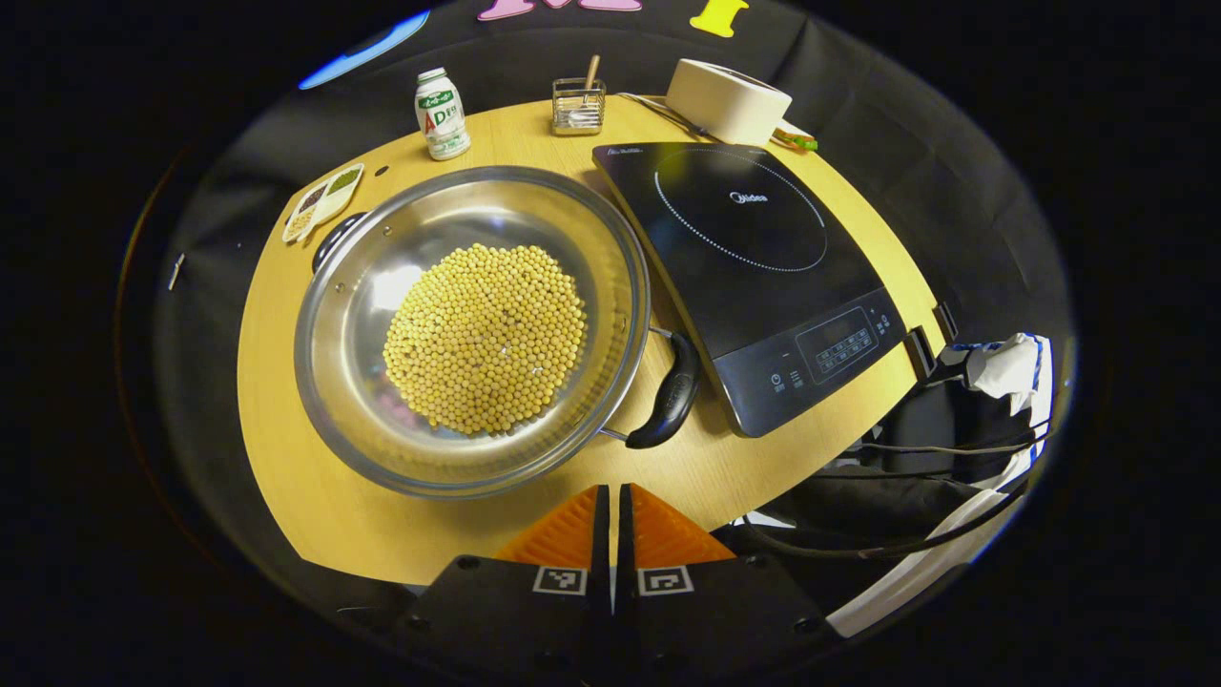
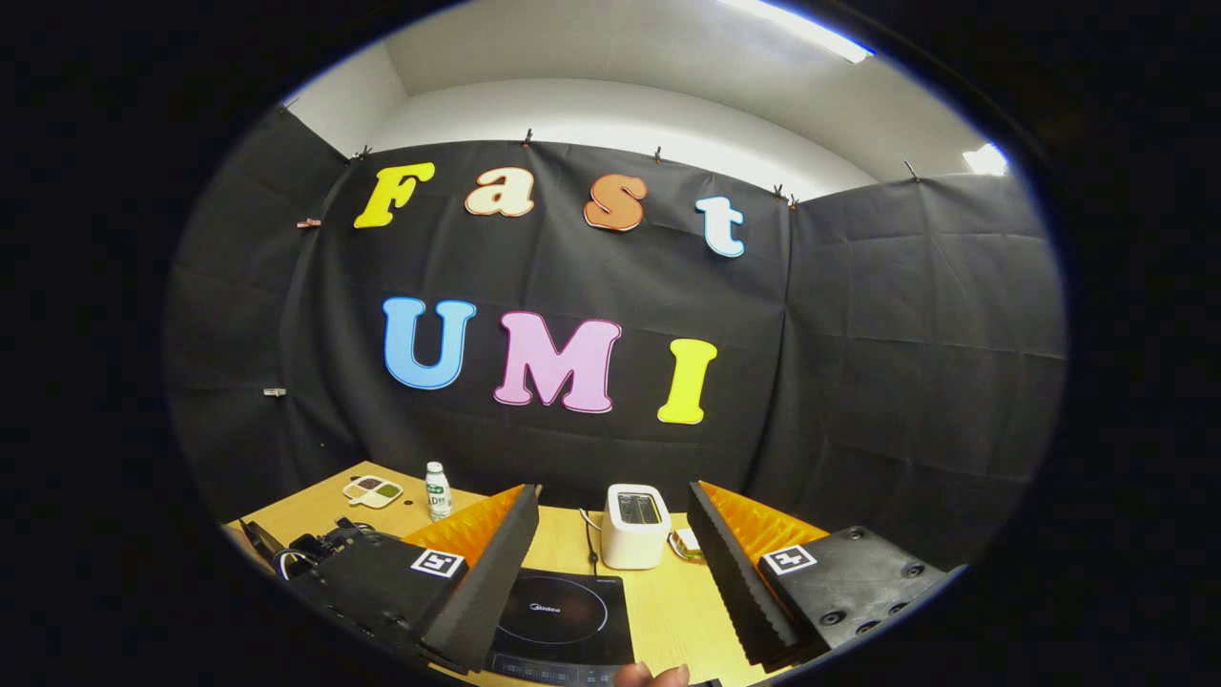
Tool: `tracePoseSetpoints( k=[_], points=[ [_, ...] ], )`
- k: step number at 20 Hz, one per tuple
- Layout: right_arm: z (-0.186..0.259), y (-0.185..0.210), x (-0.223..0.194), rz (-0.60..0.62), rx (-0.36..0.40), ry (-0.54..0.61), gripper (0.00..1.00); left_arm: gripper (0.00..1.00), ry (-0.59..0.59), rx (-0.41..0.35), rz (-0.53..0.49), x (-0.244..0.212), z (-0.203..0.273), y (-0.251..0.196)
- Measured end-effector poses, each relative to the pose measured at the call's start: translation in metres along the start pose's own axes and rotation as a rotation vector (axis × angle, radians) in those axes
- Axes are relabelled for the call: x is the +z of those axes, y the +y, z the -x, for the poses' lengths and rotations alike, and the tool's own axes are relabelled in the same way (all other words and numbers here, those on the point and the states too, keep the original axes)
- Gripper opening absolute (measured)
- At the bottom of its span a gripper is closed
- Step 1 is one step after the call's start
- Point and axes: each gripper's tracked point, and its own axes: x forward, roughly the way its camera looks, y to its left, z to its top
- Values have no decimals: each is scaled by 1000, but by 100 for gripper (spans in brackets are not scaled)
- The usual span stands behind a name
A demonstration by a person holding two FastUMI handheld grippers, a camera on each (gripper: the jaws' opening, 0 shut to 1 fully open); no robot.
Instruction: First push the handle of the pot to place it horizontally, then grasp the pot with both hands and set it on the induction cooktop.
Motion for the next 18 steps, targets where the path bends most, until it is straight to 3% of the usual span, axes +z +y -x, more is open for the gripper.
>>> tracePoseSetpoints(
  k=[11, 18],
  points=[
    [2, -24, -3, -4, -60, 7, 97, 6, 2, 59, -3, 28, -19, -6],
    [0, -34, -11, -2, -72, 26, 97, 6, -44, 78, 50, 58, -27, -15]
  ],
)
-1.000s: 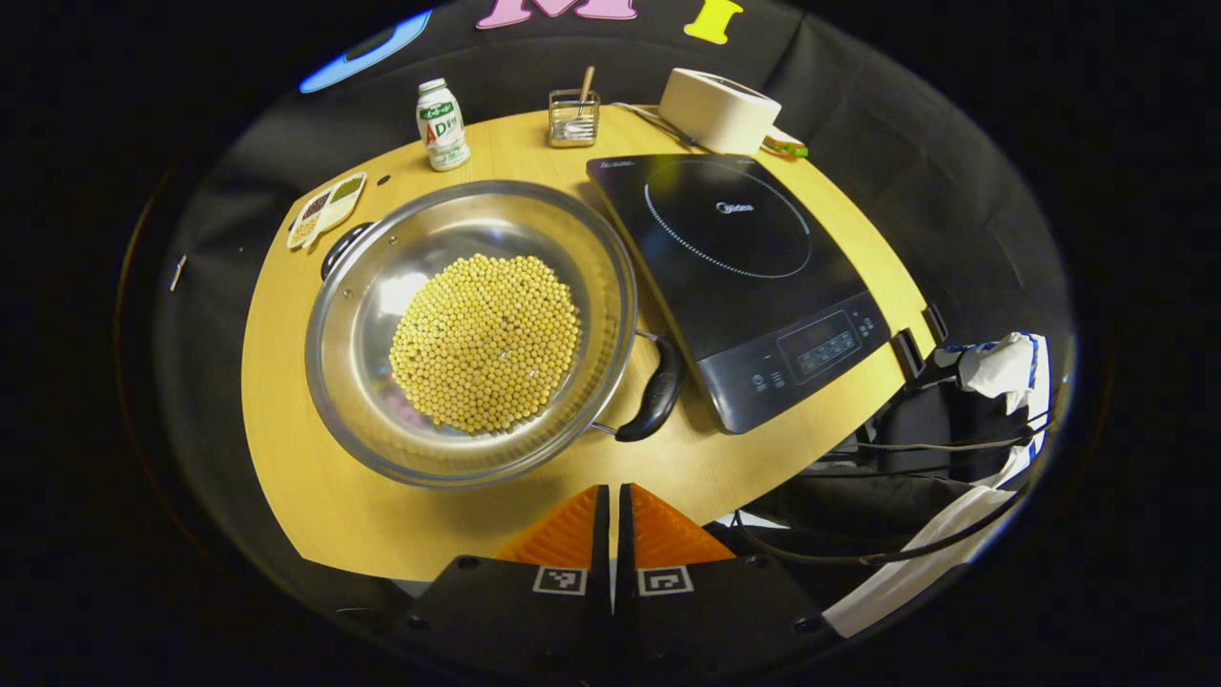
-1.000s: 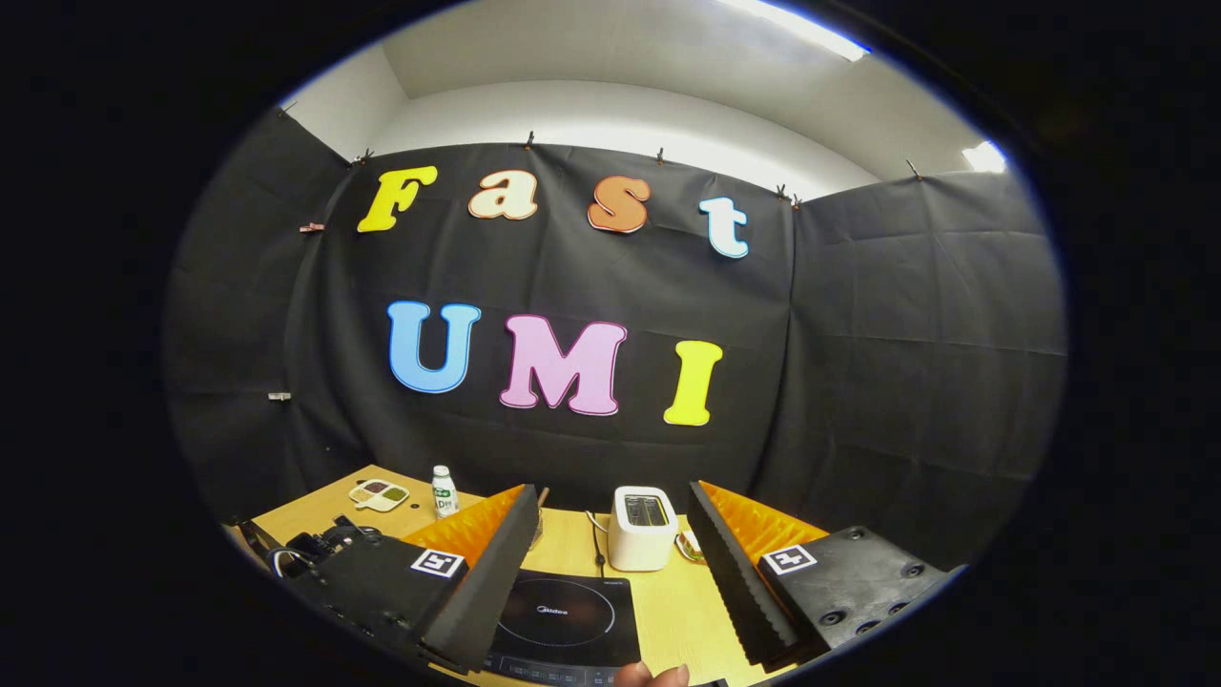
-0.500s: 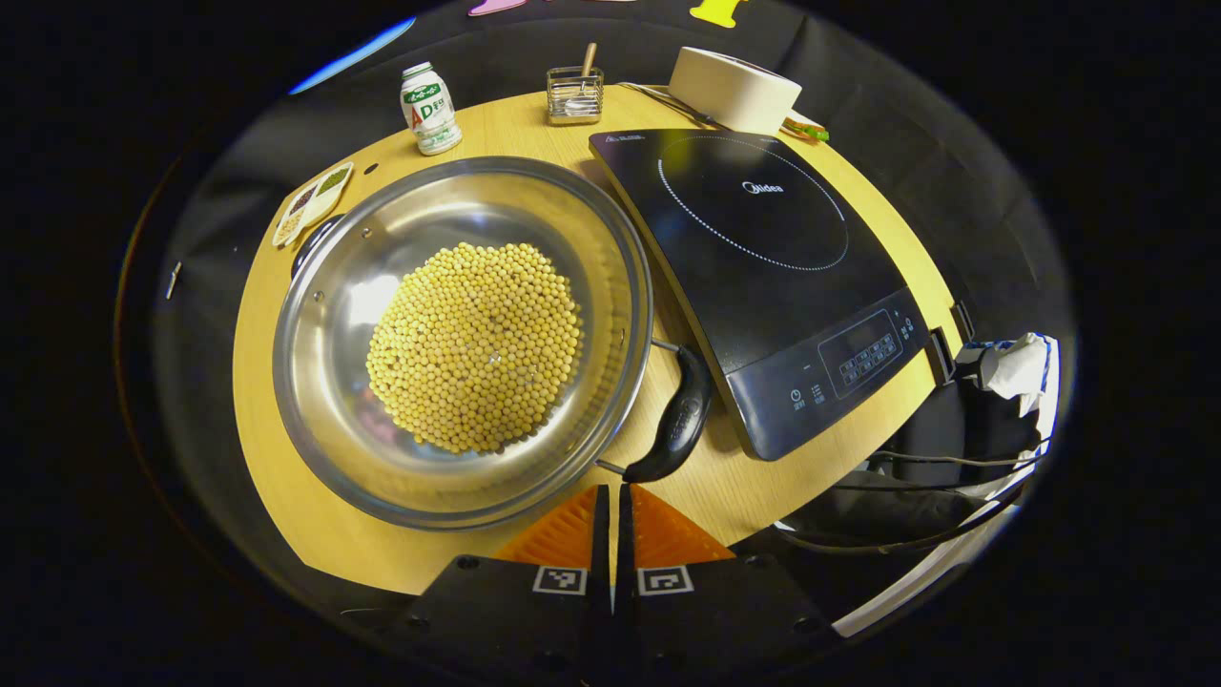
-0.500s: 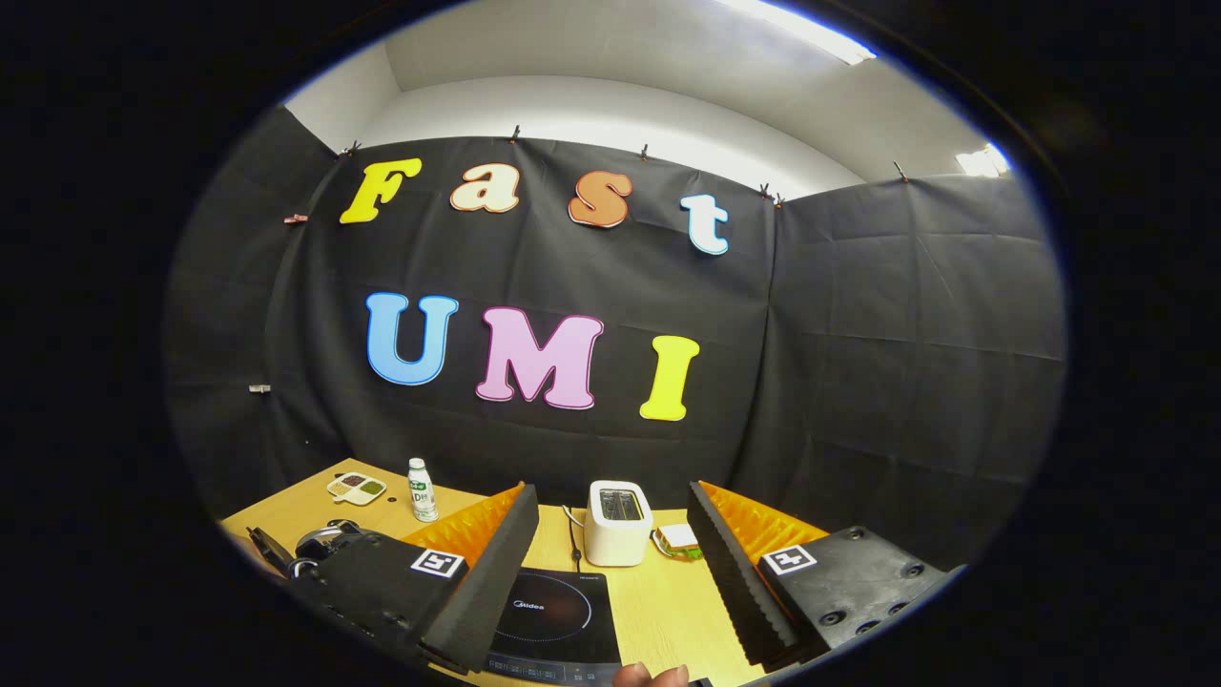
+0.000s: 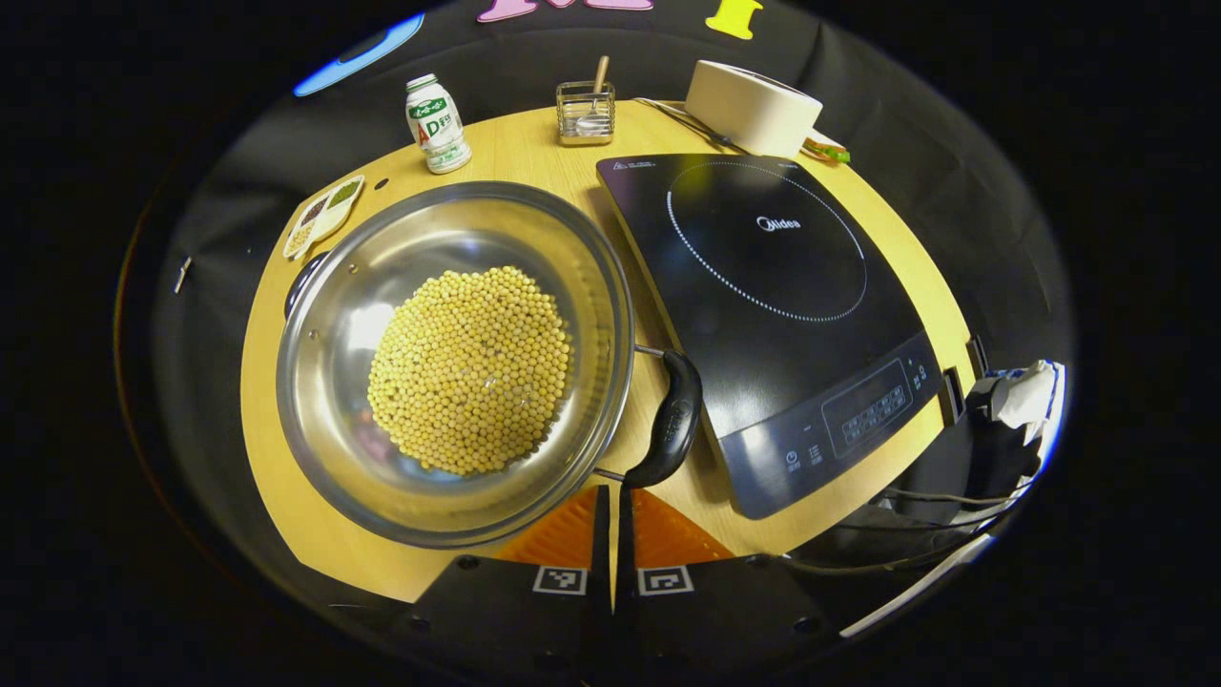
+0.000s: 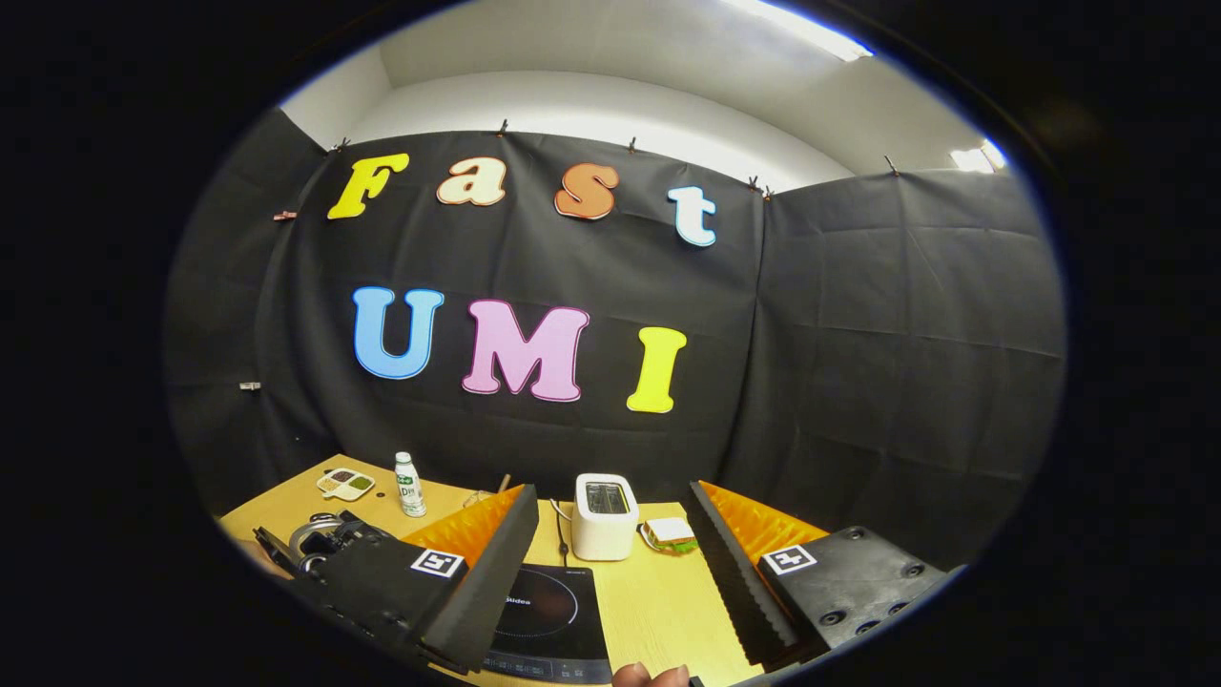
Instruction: First push the handle of the pot to place it horizontally, then grasp the pot with both hands and set it on the induction cooktop.
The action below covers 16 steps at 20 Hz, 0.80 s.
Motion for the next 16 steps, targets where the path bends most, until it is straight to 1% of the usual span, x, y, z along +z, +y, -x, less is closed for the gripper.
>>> tracePoseSetpoints(
  k=[5, 6, 16],
  points=[
    [-1, -4, -4, 12, -7, 10, 96, 5, -32, 14, 16, 29, -10, -7],
    [-1, -6, -5, 15, -10, 12, 97, 5, -38, 19, 18, 34, -12, -7],
    [-15, -23, -14, 17, -50, 33, 98, 5, -95, 70, 48, 87, -32, -4]
  ],
)
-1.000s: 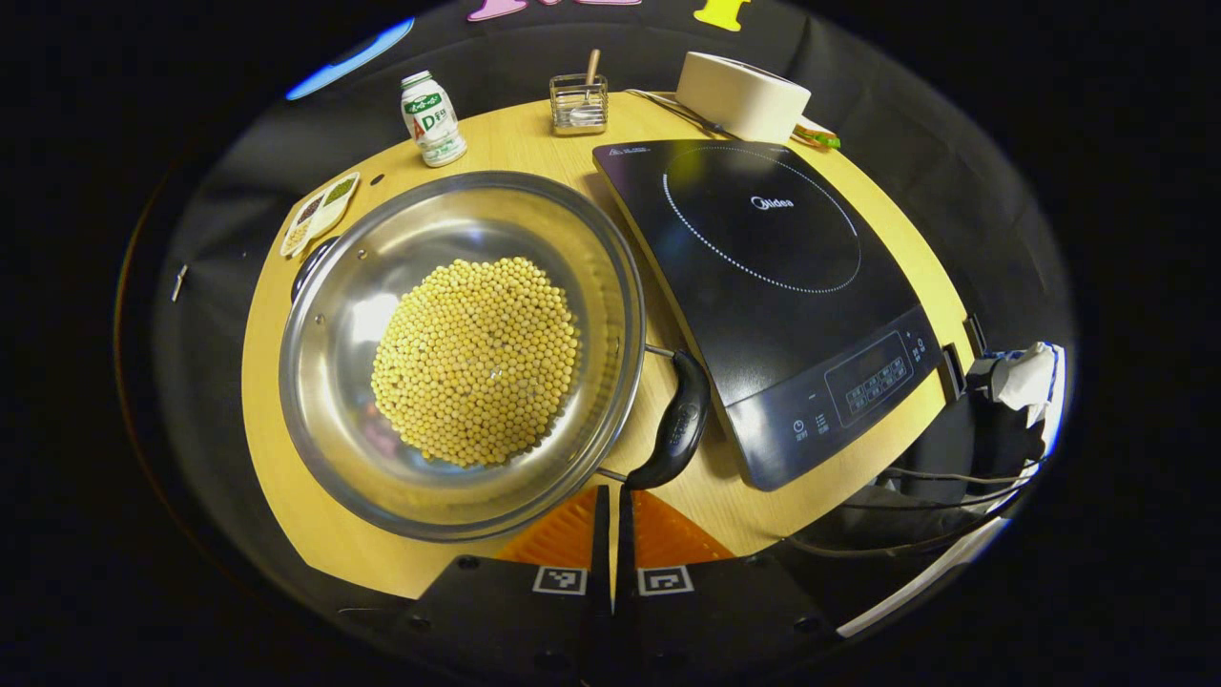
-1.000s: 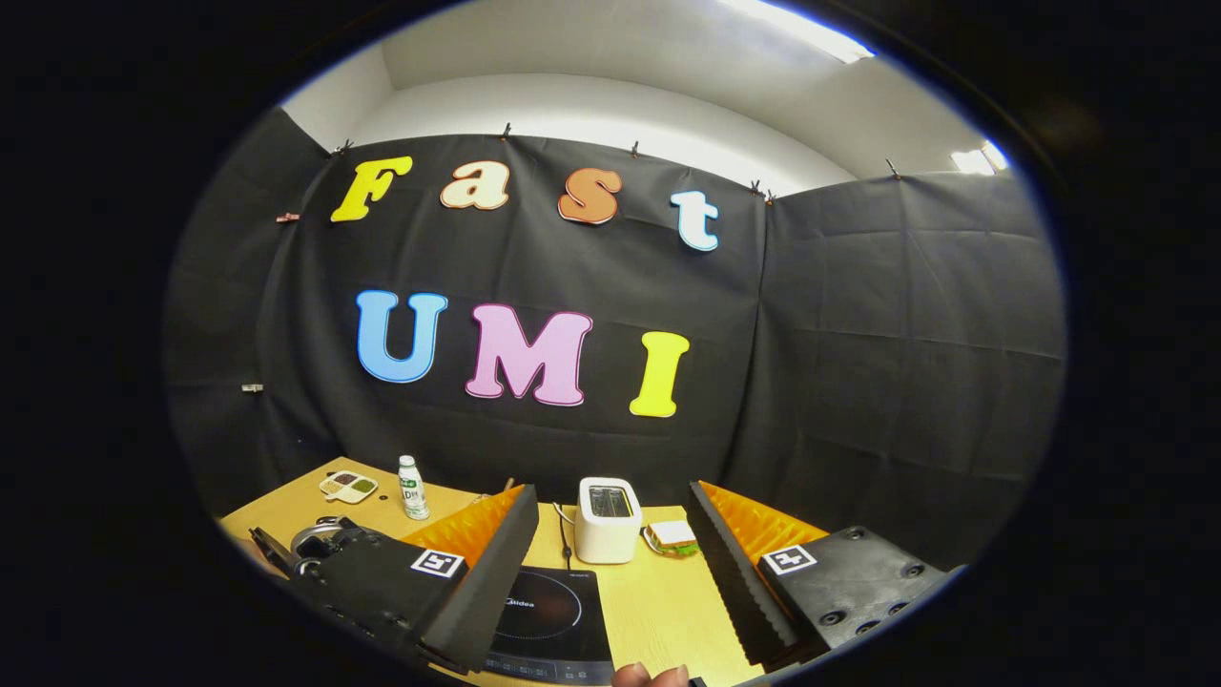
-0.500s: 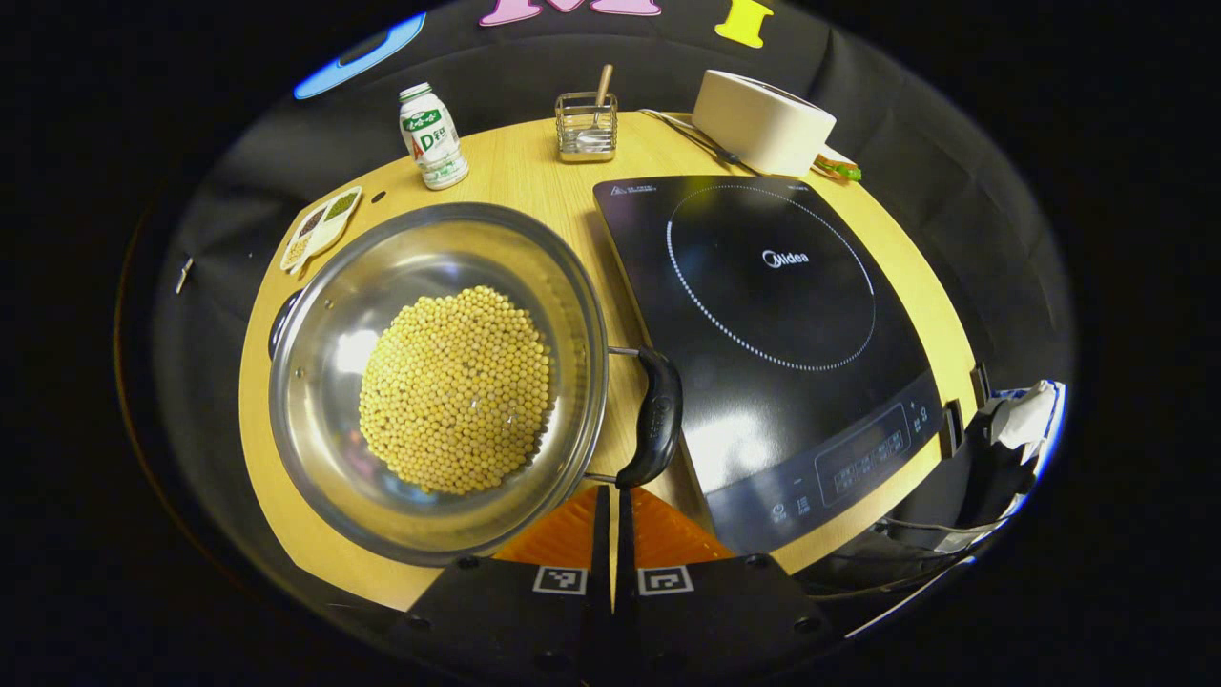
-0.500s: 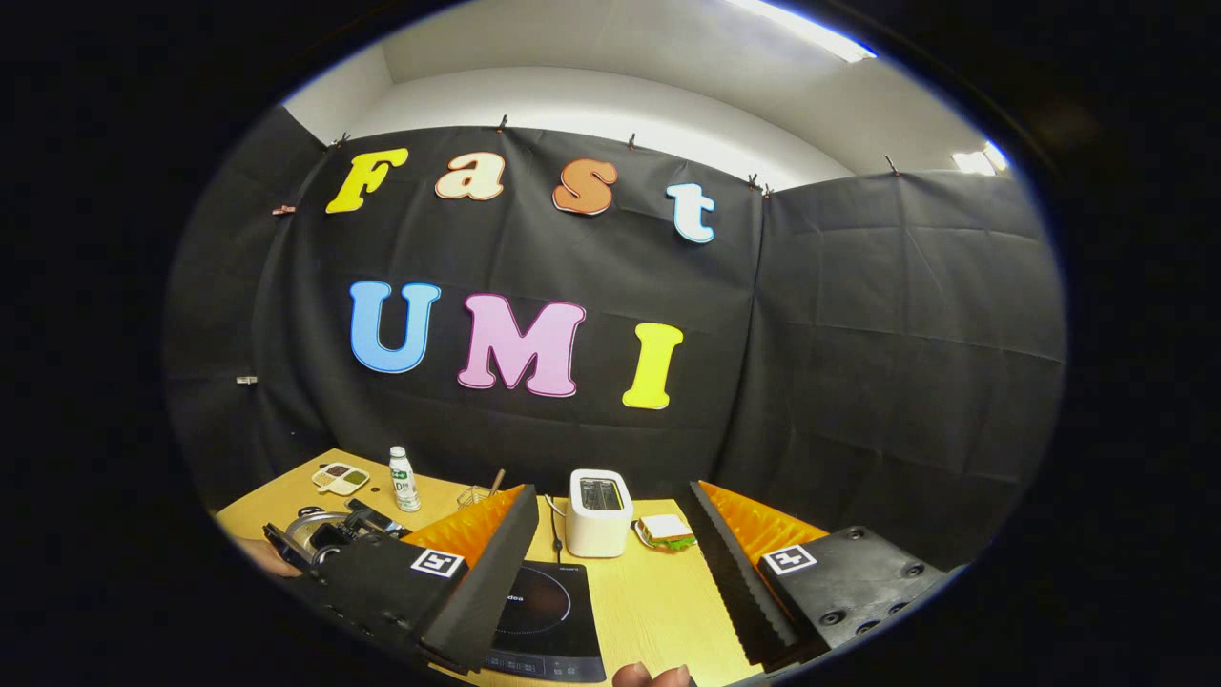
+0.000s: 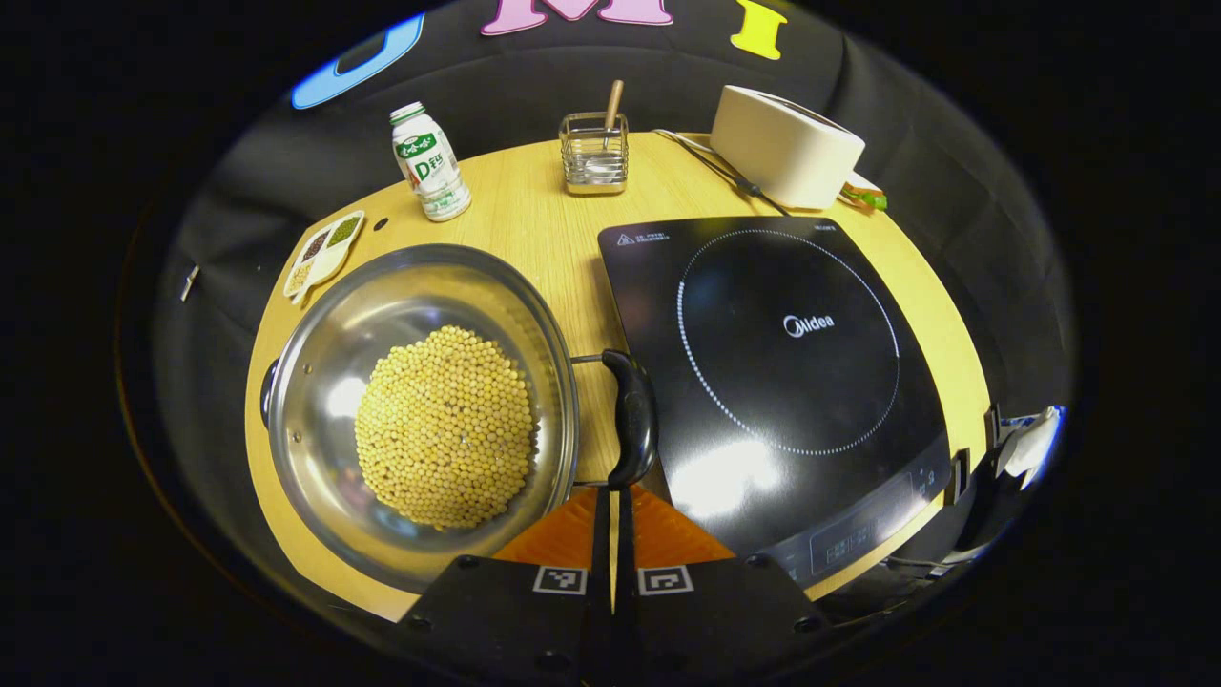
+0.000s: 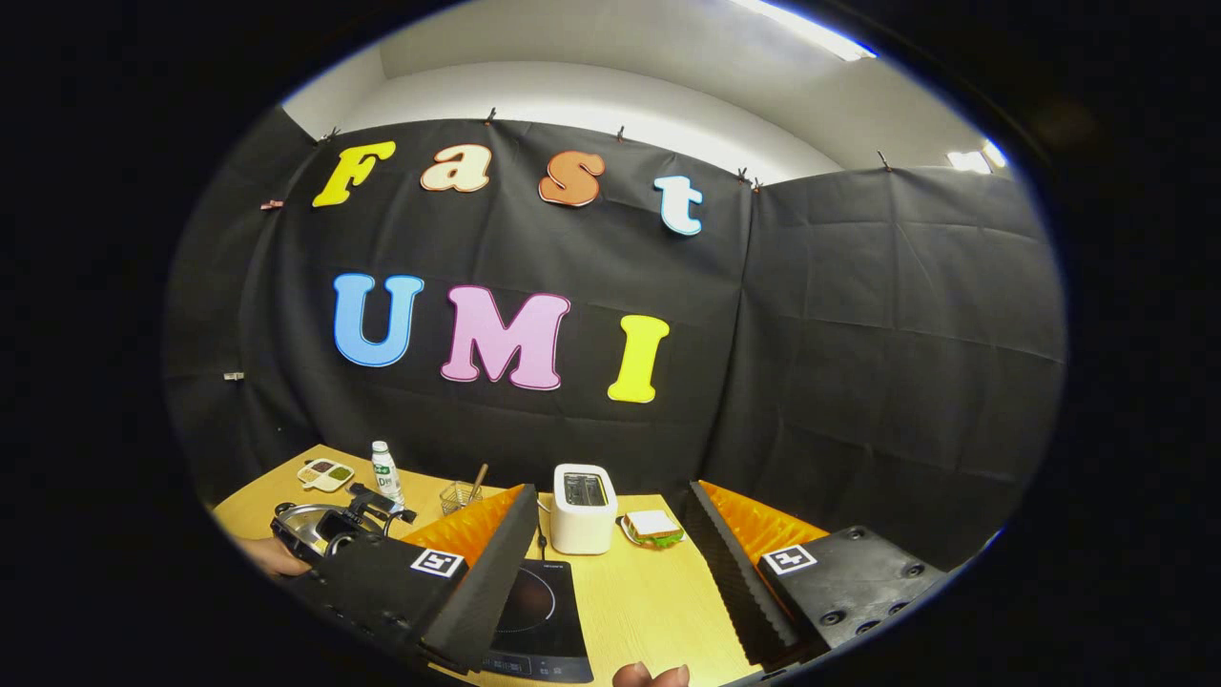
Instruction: First push the handle of the pot to place it horizontally, then grasp the pot with both hands and set it on the induction cooktop.
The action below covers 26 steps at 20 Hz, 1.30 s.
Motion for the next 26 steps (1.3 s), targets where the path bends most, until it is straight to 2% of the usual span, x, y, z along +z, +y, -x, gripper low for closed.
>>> tracePoseSetpoints(
  k=[8, 13, 18, 22, 25, 26],
  points=[
    [-15, 3, -6, 13, -9, 18, 98, 5, -39, 4, 77, 26, -13, 5],
    [-21, 9, -9, 18, -2, 27, 98, 6, -43, 14, 50, 29, -13, 4],
    [-24, 16, -18, -3, 8, 53, 98, 6, -143, -36, 17, 30, 17, -11],
    [-26, 33, -23, -22, 39, 68, 98, 58, -283, -26, -27, 35, 59, -7],
    [-28, 52, -26, -31, 82, 70, 98, 99, -416, -13, -8, 45, 96, 4],
    [-29, 59, -28, -36, 99, 73, 98, 99, -455, -18, 20, 47, 109, 9]
  ],
)
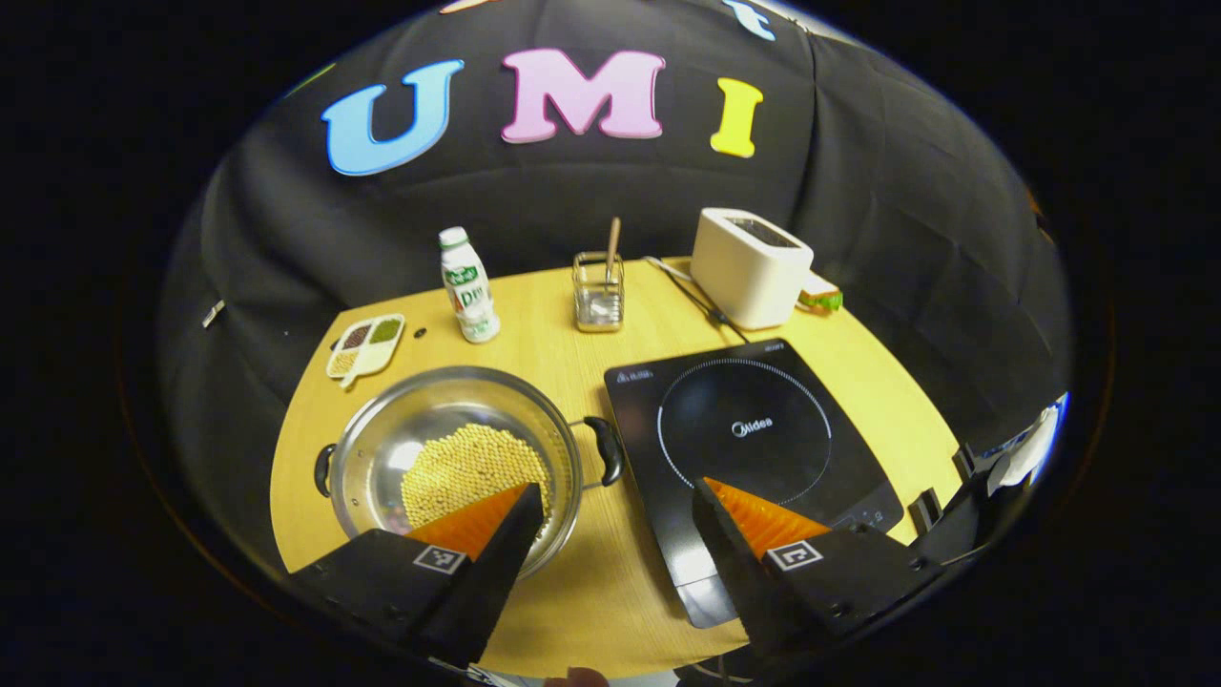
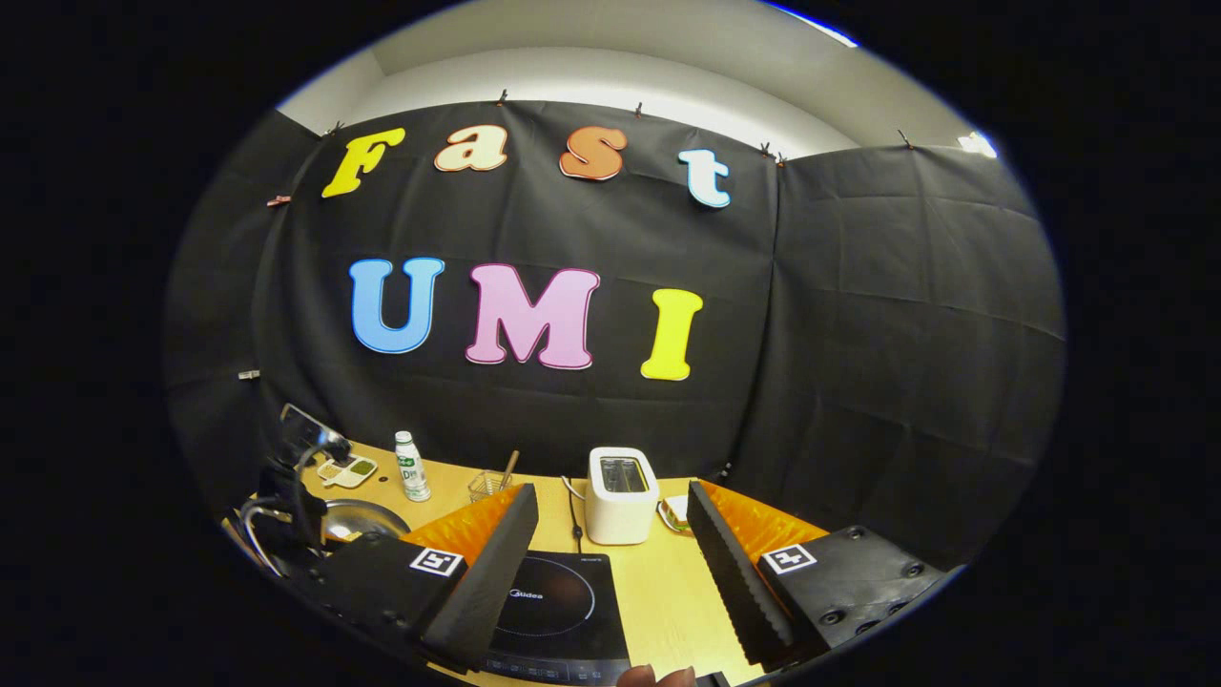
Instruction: First push the handle of the pot to place it horizontally, then grasp the pot with both hands and set it on the induction cooktop.
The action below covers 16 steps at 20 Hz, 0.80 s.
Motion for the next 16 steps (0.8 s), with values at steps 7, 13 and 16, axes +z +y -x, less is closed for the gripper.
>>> tracePoseSetpoints(
  k=[7, 13, 16],
  points=[
    [-21, 65, -36, -49, 153, 109, 98, 95, -140, 64, 151, 33, 56, 96],
    [-52, 148, -87, -117, 315, 264, 98, 94, -106, 178, 157, 5, 65, 192],
    [-67, 188, -120, -115, 381, 341, 99, 95, -77, 182, 189, -23, 48, 223]
  ],
)
